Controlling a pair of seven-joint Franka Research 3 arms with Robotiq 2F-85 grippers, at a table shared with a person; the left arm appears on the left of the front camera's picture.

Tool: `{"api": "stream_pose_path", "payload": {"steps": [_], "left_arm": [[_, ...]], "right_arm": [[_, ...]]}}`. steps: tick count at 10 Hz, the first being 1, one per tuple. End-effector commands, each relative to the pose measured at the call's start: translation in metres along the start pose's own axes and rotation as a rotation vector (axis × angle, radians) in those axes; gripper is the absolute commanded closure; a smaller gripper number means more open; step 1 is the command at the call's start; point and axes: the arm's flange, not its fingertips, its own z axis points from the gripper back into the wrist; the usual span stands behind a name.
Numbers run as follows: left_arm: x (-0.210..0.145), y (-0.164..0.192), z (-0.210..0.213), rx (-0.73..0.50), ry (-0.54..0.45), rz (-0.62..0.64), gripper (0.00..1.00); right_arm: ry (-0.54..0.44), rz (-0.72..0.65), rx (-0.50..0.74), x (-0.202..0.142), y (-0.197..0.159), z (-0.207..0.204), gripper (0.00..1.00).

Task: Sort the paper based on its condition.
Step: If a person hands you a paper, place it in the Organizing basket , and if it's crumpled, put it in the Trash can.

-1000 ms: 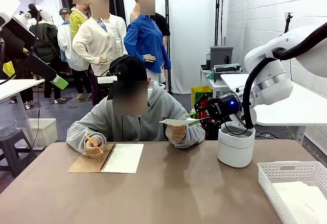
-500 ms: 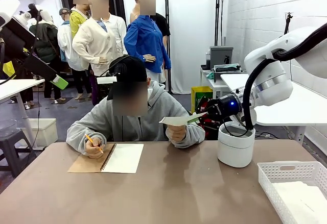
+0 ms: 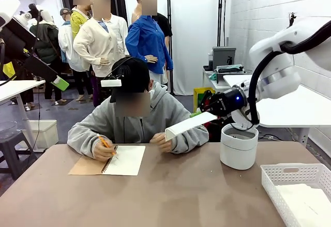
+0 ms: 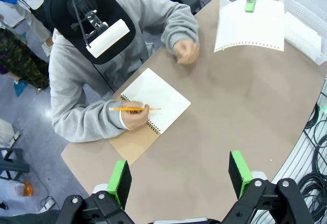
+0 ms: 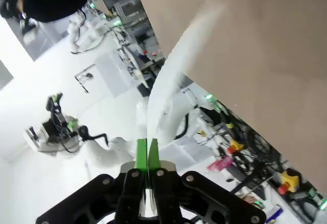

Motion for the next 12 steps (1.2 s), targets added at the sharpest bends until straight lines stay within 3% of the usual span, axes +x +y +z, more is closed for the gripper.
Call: {"api": "stream_pose_path", "payload": {"steps": [1, 3, 5, 6, 9, 11, 12], "left_arm": [[0.0, 0.001, 0.001, -0.006, -0.004, 0.001, 0.0], [0.0, 0.001, 0.001, -0.006, -0.004, 0.001, 0.0], [0.0, 0.001, 0.001, -0.006, -0.004, 0.001, 0.0], [0.0, 0.001, 0.001, -0.006, -0.004, 0.001, 0.0], [0.0, 0.001, 0.001, -0.006, -0.004, 0.001, 0.0], [0.0, 0.001, 0.001, -0.006, -0.004, 0.001, 0.0], [0.0, 0.001, 0.001, -0.006, -0.004, 0.001, 0.0]], "right_arm": [[0.007, 0.163, -0.123, -0.04, 0.02, 0.006, 1.0], [-0.052, 0.278, -0.244, -0.095, 0.034, 0.015, 1.0], [-0.21, 0.439, -0.497, -0.153, 0.033, 0.022, 1.0], [-0.288, 0.503, -0.565, -0.179, 0.029, 0.033, 1.0], [-0.46, 0.552, -0.727, -0.224, 0.011, 0.047, 1.0], [-0.507, 0.53, -0.822, -0.234, -0.002, 0.066, 1.0], [-0.483, 0.511, -0.851, -0.237, -0.014, 0.074, 1.0]]}}
